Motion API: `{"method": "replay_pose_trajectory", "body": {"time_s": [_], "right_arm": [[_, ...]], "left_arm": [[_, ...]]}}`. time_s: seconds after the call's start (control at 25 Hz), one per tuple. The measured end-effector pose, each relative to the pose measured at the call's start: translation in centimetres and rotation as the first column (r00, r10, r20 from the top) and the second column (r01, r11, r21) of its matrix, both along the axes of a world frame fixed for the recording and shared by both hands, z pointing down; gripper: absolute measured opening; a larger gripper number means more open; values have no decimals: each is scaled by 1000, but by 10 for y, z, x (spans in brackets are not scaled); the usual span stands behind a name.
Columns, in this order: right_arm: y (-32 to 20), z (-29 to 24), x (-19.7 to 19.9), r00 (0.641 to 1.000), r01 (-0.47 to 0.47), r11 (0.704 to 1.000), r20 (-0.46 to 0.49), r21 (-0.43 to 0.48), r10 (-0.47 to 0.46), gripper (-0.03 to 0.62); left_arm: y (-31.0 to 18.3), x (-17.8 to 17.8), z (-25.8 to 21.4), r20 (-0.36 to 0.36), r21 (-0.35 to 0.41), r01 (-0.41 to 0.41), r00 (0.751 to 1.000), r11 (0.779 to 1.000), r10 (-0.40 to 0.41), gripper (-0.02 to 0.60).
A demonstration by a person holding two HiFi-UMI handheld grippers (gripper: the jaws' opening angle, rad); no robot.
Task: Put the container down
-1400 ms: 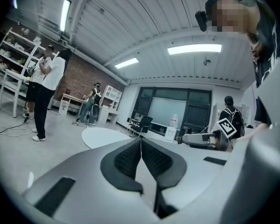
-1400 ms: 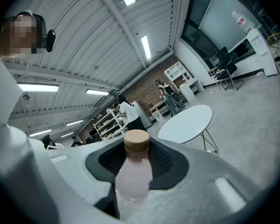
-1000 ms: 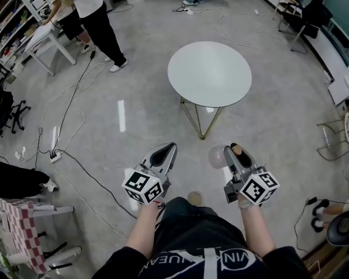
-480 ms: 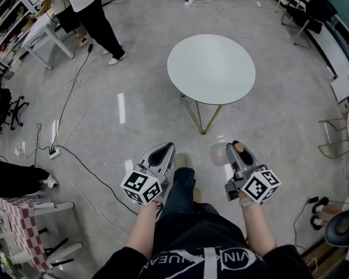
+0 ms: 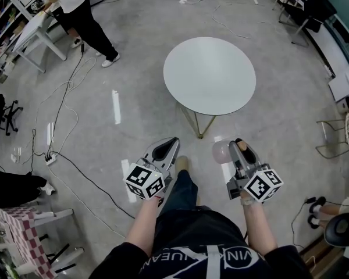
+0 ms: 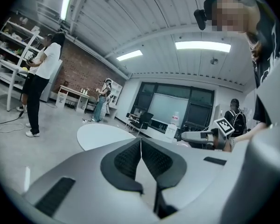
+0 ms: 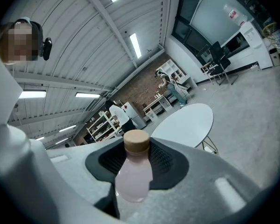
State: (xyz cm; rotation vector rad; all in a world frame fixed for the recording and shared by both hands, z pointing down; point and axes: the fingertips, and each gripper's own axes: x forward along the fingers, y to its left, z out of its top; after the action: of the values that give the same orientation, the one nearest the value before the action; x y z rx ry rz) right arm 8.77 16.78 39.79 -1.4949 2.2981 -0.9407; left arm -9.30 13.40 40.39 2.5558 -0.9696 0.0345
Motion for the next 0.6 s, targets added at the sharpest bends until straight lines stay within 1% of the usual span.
{"method": "replay_pose_trajectory", "body": {"time_s": [0.4,0.6], "right_arm": [[-76,-3,10,999,-34,999,-12,-1,34,137],[-108,2,14,998,-58,998,-16,-18,58,137]], "left_arm": [[-86,20,1,-18,-10,-69,997,998,68,14],[-118,33,6,-14,-24,-123,992,992,123,14]]}}
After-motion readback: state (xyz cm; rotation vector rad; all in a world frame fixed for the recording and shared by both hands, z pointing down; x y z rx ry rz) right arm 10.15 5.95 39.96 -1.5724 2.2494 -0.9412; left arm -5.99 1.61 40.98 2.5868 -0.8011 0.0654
